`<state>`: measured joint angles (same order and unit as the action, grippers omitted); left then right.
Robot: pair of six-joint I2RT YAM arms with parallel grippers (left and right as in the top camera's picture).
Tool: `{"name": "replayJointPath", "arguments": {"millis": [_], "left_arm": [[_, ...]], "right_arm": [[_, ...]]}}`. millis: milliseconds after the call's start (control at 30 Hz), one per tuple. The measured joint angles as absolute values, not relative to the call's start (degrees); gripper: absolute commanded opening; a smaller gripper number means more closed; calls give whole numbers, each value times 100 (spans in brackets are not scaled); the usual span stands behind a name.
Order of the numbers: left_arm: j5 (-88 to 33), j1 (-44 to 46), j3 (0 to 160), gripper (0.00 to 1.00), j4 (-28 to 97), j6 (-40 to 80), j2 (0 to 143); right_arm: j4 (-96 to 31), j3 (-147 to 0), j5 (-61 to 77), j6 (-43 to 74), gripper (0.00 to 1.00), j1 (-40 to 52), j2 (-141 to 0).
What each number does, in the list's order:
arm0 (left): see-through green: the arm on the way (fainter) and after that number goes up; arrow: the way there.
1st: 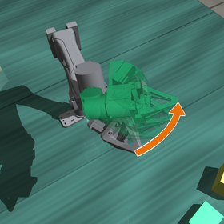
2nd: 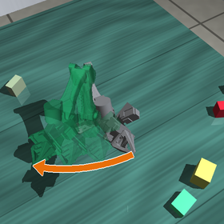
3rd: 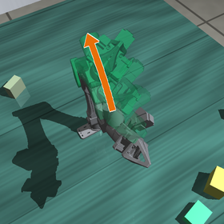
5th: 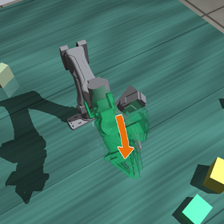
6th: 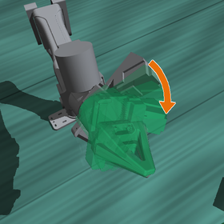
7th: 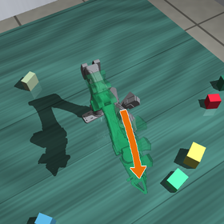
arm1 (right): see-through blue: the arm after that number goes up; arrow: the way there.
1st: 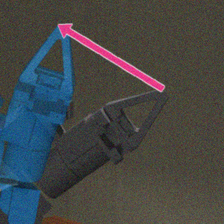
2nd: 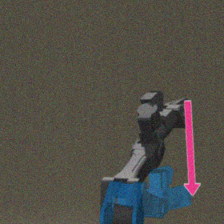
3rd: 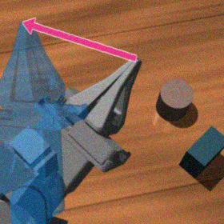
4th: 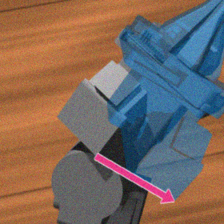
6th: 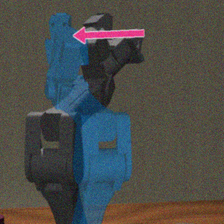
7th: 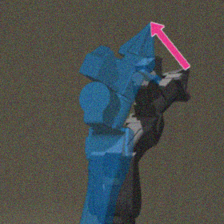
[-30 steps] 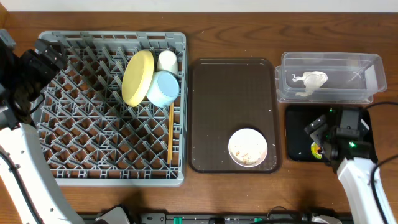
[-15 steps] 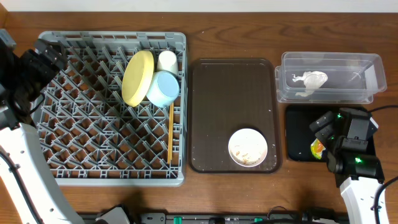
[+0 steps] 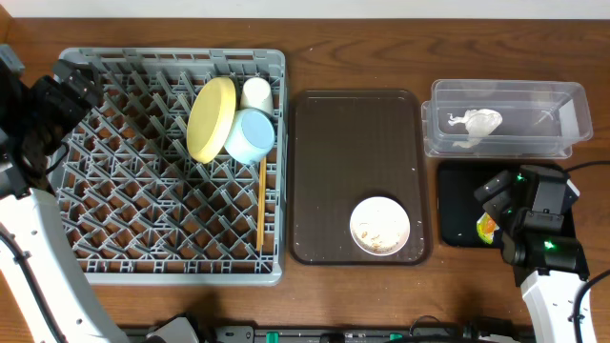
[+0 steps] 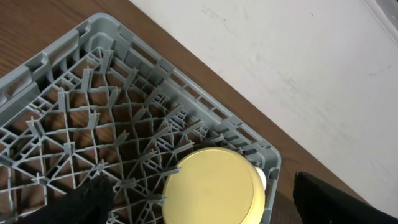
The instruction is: Sort waste into correct bins and load items into the dishwasher rack
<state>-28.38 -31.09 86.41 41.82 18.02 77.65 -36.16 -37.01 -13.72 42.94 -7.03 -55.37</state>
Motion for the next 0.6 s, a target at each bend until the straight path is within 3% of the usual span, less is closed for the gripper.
{"name": "replayJointPath", "arguments": {"millis": [200,400,600], "left_arm": [[-2976,-3109,8641,93,4195,1940,7765],[-4165,-3109,8641,93,4722,2786,7765],[-5240,-3035,8654,93,6213,3131,7765]], "right_arm": [[-3616,-3701,-1372,4294,99,-703,-5537],[-3618,-3701,-1372,4294,99,-703,-5537],[-3621,-3701,-1374,4294,99,-703,-5542]]}}
